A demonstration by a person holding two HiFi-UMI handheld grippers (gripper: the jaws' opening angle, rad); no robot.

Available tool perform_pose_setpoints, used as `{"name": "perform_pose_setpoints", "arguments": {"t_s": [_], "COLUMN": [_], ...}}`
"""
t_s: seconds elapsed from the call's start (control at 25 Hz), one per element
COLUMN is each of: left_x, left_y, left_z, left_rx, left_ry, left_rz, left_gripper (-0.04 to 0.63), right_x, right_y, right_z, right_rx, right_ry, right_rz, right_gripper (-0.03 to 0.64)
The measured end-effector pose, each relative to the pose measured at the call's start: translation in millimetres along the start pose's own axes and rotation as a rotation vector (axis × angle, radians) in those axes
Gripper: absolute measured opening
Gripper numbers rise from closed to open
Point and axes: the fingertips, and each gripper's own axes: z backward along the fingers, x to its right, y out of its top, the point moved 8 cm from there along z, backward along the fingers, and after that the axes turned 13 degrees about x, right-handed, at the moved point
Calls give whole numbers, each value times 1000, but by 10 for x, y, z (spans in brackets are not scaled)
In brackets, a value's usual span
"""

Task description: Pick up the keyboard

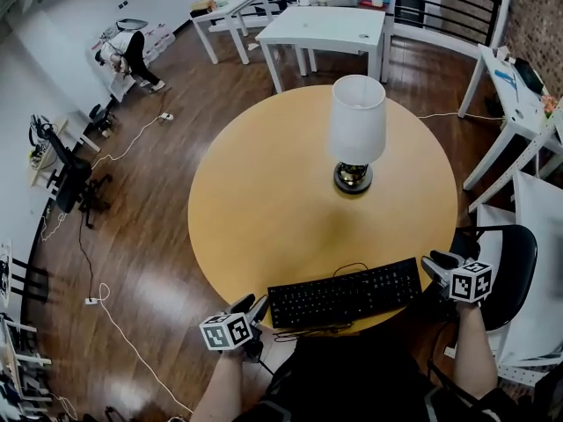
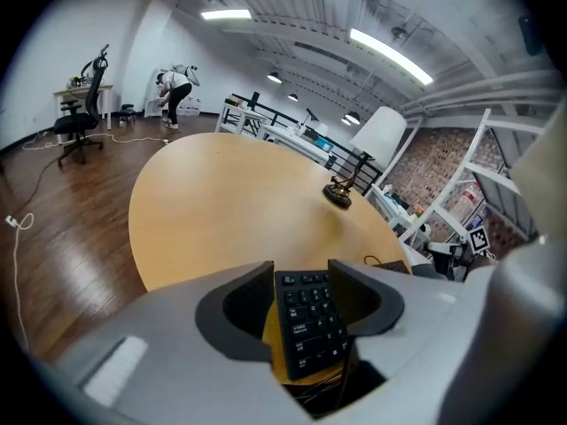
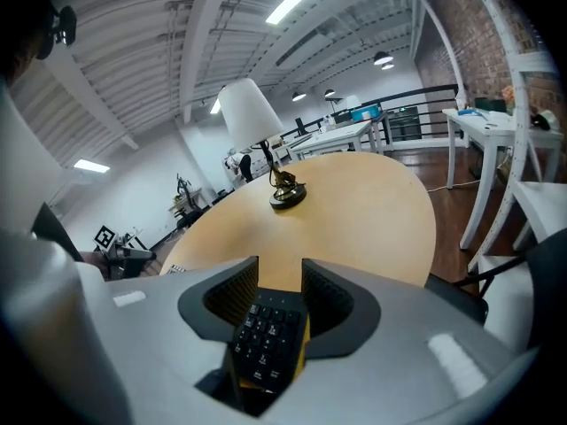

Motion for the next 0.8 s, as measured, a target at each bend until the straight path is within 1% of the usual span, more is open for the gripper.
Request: {"name": "perform_pose_setpoints", "arguments": {"t_s": [0.08, 0.2, 0.32, 0.4, 0.48, 0.64, 0.8], "left_x": [-5, 8, 19, 32, 45, 46, 17], "left_y": [-39, -94, -167, -238, -287, -372, -474], "left_z": [-30, -86, -154, -191, -223, -346, -435], "left_rx": [-18, -38, -70, -92, -110, -146, -185], "left_ry": [36, 58, 105, 123, 111, 72, 67], "left_rz": [-24, -44, -63, -67, -64, -55, -60], "left_gripper": [284, 284, 284, 284, 290, 333, 337], "right_x": [24, 67, 140, 185, 202, 236, 281], "right_y": [-58, -147, -251, -343, -422, -520, -637], "right_z": [-22, -72, -133, -167, -207, -272, -287], "right_rx": [-30, -73, -94, -108, -129, -176, -222], "right_ry": [-10, -21, -40, -48, -46, -35, -25], "right_rz": [19, 42, 42, 22, 4, -18, -27], "right_gripper": [153, 166, 173, 178, 194, 209, 216]}}
